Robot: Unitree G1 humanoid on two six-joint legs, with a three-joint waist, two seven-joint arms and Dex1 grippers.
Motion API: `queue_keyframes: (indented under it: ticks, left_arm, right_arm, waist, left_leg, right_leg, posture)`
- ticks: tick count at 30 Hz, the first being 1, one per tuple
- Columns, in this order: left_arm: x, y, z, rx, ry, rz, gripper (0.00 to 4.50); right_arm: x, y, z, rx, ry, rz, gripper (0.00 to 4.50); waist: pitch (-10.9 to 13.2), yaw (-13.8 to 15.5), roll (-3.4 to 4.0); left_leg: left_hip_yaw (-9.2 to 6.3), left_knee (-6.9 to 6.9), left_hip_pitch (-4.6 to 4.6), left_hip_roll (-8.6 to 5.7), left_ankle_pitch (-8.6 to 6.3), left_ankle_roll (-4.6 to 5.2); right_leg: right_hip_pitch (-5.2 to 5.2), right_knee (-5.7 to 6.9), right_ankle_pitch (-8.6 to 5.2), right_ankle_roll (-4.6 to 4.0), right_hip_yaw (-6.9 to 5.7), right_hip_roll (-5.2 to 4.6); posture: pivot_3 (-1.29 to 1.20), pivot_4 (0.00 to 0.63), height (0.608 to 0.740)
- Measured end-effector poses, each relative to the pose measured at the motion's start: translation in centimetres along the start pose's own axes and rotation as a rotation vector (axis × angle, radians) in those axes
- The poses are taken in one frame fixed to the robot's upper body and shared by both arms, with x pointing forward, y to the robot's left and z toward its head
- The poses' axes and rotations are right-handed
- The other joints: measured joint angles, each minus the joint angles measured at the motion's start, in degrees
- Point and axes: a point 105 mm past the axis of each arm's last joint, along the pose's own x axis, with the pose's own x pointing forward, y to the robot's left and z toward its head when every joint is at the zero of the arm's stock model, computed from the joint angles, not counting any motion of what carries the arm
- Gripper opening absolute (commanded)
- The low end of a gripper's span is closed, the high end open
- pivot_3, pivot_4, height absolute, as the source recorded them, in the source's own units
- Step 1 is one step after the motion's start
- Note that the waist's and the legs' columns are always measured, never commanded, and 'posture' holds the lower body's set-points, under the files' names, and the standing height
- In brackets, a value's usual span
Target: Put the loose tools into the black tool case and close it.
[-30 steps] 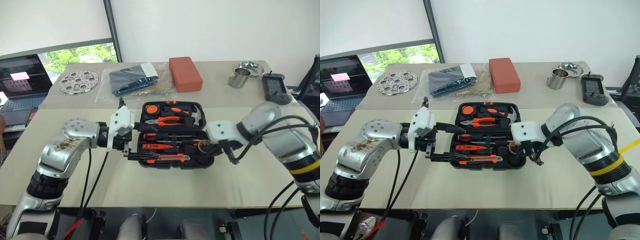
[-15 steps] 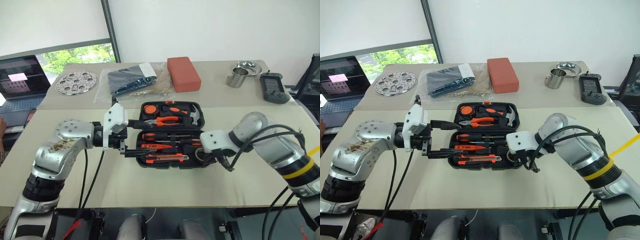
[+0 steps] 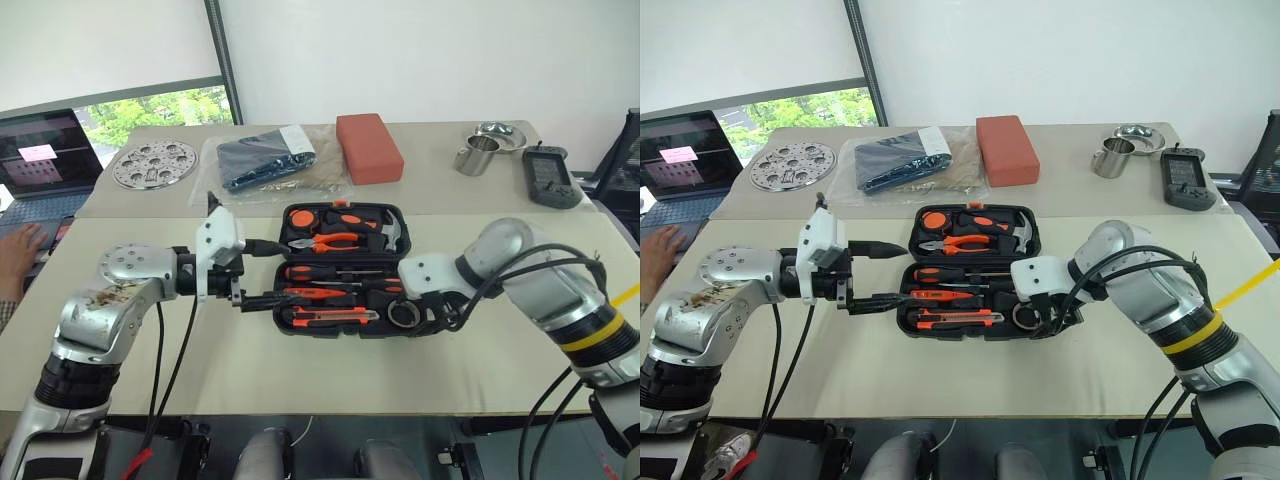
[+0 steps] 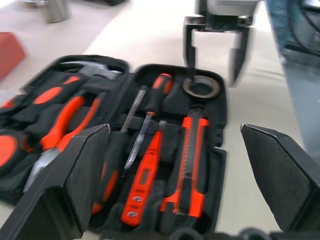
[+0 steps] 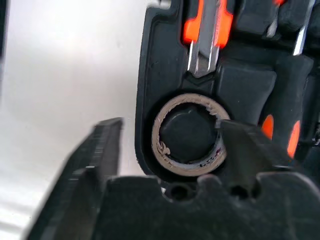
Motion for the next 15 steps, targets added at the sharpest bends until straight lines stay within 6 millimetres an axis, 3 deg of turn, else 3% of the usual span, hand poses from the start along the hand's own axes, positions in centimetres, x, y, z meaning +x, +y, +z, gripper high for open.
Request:
queue_keyframes:
  ticks: [2, 5, 8, 11, 15]
  left_arm:
    - [-0.1, 1.2, -0.5, -0.045, -0.017, 0.077, 4.5]
    - [0.2, 4.0, -1.3, -0.161, -0.066, 0.224, 4.5]
    - [0.2, 6.1, -2.9, -0.27, -0.05, 0.328, 4.5]
    - [0.1, 8.4, -5.1, -0.362, 0.016, 0.419, 4.5]
    - [1.0, 11.4, -6.2, -0.486, 0.05, 0.521, 4.5]
  right_arm:
    - [-1.4, -1.2, 0.8, 0.029, -0.049, -0.069, 4.47]
    - [-3.1, -5.1, 1.1, 0.163, -0.189, -0.264, 4.47]
    - [-3.7, -8.0, -1.9, 0.397, -0.251, -0.418, 4.47]
    - [-2.4, -9.4, -4.9, 0.634, -0.274, -0.47, 4.47]
    - [-2.1, -11.3, -6.1, 0.817, -0.312, -0.555, 4.47]
  waist:
    - [0.0, -0.1, -0.03]
    - [0.0, -0.1, -0.14]
    - [0.0, 0.0, -0.19]
    - [0.0, 0.1, -0.19]
    - [0.0, 0.0, -0.2]
  left_leg:
    - [0.0, 0.0, 0.03, 0.03, 0.0, 0.0]
    - [-0.01, -0.02, 0.12, 0.02, 0.04, -0.04]
    - [0.02, -0.02, 0.07, -0.02, 0.04, -0.05]
    - [0.11, 0.01, 0.01, -0.09, 0.21, -0.33]
    - [0.13, -0.1, -0.14, -0.13, 0.39, -0.62]
  right_leg:
    - [0.0, 0.01, 0.0, 0.0, 0.0, 0.01]
    - [0.04, 0.04, 0.06, -0.1, -0.01, 0.05]
    - [0.01, 0.03, 0.06, -0.11, -0.01, 0.0]
    - [-0.06, 0.06, 0.06, -0.11, -0.01, 0.01]
    - [-0.37, 0.18, 0.06, -0.11, 0.0, 0.0]
  posture:
    - [0.0, 0.15, 0.74]
    - [0.0, 0.15, 0.74]
    - [0.0, 0.15, 0.74]
    - [0.0, 0.15, 0.74]
    - [0.0, 0.15, 0.74]
